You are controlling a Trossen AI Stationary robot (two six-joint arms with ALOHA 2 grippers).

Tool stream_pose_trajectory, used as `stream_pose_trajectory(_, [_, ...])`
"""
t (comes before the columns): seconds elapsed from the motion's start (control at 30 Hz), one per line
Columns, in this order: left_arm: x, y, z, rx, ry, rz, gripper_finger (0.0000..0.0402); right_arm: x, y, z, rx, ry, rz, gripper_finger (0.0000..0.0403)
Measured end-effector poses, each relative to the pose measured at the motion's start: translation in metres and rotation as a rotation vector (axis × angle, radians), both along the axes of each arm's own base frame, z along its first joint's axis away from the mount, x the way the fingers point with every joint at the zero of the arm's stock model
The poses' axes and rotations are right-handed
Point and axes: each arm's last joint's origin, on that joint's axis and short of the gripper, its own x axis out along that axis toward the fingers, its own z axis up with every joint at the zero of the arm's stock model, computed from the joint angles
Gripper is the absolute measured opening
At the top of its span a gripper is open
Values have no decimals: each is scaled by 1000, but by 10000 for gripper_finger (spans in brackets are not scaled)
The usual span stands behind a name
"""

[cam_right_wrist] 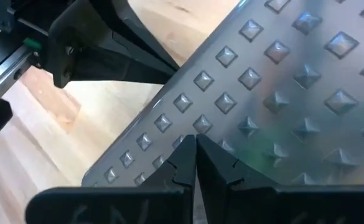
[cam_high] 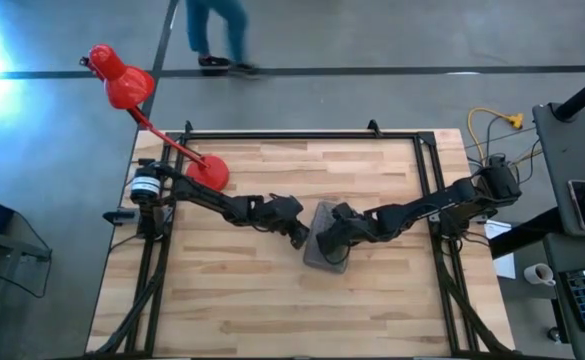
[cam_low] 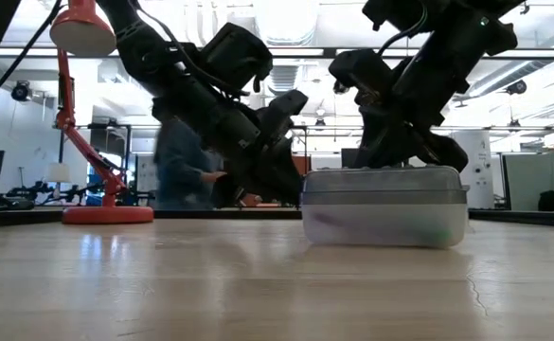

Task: Pick & place school supplies into a supply box
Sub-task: Close the supply box

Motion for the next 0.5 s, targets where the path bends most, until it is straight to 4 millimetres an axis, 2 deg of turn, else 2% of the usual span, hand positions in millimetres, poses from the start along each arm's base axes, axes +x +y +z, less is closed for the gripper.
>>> stream_pose_trajectory(0.13, [1,-1,1,44,-14,-36,0,0,-1,0,9,3,29,9])
stream_pose_trajectory(0.27, [2,-3,-1,108,-26,-96,0,2,0,1,29,-1,129,9])
stream_pose_trajectory(0.5, [14,-6,-20,110,-113,-130,0,3,-2,2,75,0,203,9])
